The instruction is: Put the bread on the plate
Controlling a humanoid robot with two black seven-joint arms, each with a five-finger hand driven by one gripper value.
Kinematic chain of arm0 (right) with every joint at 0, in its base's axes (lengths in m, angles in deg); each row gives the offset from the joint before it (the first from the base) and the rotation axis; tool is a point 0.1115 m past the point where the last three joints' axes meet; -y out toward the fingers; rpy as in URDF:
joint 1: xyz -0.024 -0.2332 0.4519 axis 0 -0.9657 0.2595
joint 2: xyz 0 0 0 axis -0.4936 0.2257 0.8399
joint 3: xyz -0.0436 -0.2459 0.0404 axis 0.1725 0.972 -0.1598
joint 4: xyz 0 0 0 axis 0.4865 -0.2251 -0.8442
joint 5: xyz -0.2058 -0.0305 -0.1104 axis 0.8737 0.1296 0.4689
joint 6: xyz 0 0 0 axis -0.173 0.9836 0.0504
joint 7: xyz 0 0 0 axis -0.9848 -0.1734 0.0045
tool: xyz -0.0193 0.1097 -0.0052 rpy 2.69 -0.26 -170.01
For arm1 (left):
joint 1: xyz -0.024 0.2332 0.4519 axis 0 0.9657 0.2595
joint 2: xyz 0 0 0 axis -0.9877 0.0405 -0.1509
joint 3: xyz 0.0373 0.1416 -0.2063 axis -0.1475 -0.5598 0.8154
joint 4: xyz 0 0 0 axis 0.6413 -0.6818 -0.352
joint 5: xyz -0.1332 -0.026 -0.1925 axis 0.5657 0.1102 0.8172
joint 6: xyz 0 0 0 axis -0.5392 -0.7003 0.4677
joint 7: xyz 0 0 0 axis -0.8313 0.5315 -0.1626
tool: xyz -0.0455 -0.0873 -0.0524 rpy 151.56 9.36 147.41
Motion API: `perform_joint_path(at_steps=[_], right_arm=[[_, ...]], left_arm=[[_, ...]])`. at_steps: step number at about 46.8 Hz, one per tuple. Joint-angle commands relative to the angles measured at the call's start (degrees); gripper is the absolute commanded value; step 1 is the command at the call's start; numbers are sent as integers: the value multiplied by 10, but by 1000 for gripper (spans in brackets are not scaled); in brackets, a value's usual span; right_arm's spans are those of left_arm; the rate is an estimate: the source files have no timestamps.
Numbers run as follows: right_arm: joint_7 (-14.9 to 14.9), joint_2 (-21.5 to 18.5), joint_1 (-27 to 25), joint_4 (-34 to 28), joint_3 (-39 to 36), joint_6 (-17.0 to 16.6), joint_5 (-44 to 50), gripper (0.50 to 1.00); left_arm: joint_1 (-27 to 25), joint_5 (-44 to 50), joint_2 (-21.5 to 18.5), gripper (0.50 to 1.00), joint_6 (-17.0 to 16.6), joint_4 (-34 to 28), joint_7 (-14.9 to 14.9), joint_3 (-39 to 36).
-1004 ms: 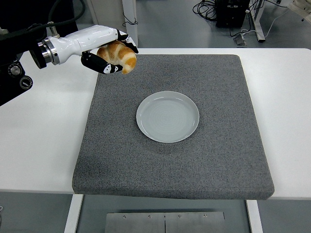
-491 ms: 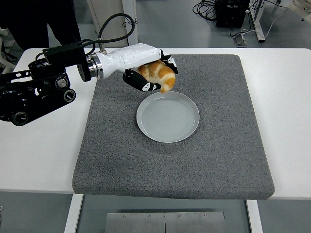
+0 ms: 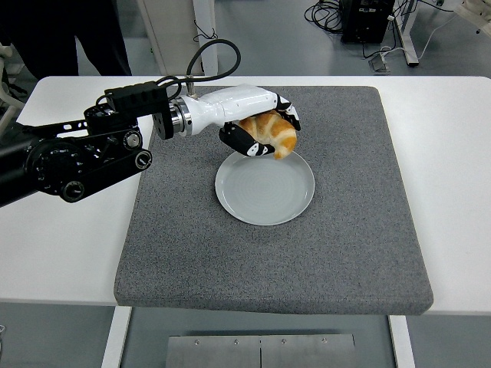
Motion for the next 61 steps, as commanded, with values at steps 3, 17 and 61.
perform_joint_path(at_steps=[3, 17, 61], right_arm=[[0, 0, 0, 0, 0, 0, 0, 1000], [0, 0, 0, 0, 0, 0, 0, 1000], [0, 0, 0, 0, 0, 0, 0, 1000]], left_arm=[[3, 0, 17, 604, -8, 22, 1, -17], [18, -1, 36, 605, -35, 50, 0, -47], [59, 0, 53, 619, -95, 76, 0, -87]])
